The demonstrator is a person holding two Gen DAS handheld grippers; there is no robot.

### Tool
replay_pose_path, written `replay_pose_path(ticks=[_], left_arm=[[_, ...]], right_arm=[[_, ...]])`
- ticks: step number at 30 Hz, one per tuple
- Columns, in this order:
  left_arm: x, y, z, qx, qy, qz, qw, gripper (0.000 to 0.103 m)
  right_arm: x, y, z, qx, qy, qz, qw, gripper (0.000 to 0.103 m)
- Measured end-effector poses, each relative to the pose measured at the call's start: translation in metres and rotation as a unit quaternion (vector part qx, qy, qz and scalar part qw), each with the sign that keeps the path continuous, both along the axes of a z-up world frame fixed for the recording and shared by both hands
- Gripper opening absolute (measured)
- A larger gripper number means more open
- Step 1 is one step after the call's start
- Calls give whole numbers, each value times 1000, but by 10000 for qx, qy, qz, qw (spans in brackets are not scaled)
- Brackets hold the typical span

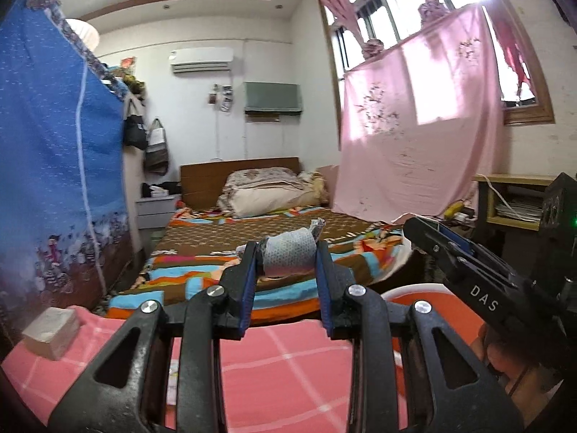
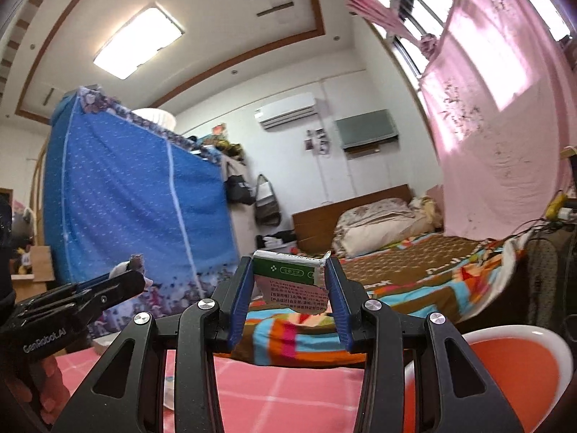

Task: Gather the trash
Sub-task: 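Carry the box and sock over the orange bucket and open both tools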

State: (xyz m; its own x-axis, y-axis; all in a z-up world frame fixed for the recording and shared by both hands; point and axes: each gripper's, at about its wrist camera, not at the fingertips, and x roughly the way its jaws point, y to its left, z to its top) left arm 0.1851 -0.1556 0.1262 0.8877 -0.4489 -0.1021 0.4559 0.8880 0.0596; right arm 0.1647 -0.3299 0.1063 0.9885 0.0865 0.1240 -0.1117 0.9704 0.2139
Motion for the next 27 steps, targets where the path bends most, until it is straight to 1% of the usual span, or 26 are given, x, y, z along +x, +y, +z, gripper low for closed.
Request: replay_pose_path(ticks=[6,13,19,23,27], left_arm=[[-2,-40,-8,57,221,-403,9989,34],[4,-82,-21,121,650,-802,9946,34],[14,-113,-35,211,1219,-1078,9864,35],[22,-139,-48,398,1668,-1159,9783,35],[30,-157,-62,500,2093,-1229,9688,35]], right_arm=[[-12,-33,-7,39,159,-385,9991,39],[-18,-68,-20,115,578,-746,9955,39],[-25,-91,-32,165,901,-918,9916,39],[-22,-102,-41,251,1238,-991,9870,39],[-19,-112,-49,364,1535,-1042,9820,39]])
